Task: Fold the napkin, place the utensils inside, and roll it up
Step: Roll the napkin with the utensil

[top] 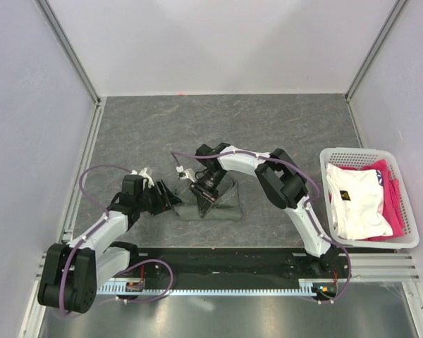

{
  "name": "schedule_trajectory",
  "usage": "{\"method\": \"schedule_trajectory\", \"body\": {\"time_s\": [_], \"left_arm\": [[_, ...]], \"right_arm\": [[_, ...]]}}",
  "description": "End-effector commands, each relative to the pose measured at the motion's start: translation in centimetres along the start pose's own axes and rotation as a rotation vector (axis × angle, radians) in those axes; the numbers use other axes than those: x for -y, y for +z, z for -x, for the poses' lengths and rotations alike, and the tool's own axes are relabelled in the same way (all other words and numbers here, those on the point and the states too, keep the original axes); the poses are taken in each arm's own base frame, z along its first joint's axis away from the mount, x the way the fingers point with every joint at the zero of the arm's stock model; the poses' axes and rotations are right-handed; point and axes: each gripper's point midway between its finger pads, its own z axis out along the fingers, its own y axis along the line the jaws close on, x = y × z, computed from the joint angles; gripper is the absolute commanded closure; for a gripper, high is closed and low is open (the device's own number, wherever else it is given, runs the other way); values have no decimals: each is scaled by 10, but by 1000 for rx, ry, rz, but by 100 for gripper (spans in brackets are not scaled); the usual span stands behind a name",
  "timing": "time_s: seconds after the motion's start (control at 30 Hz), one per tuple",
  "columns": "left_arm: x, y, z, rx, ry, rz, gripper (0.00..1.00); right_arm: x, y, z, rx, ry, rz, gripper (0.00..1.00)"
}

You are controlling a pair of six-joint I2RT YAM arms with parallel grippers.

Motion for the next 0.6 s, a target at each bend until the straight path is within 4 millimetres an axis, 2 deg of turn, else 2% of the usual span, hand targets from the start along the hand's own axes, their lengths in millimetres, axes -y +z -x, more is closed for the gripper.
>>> {"method": "schedule_trajectory", "body": {"time_s": [0.0,0.17,0.3,0.43,0.53,0.57], "left_arm": [[10,4,7,35,1,-65,39],[9,8,0,12,-2,-87,43],[11,12,-4,-16,-8,-109,54],[11,13,-8,-33,-12,-115,59],[11,13,-9,-37,-12,-120,68],[9,13,-11,-42,-15,-118,75]], "right_arm": [[29,20,-26,-88,44,-8,73],[36,21,-26,-86,74,6,74],[42,22,-28,-92,94,6,75],[47,22,-27,-92,110,-4,76],[49,21,-27,-92,125,-13,76],[50,21,-27,-91,127,-13,76]]}}
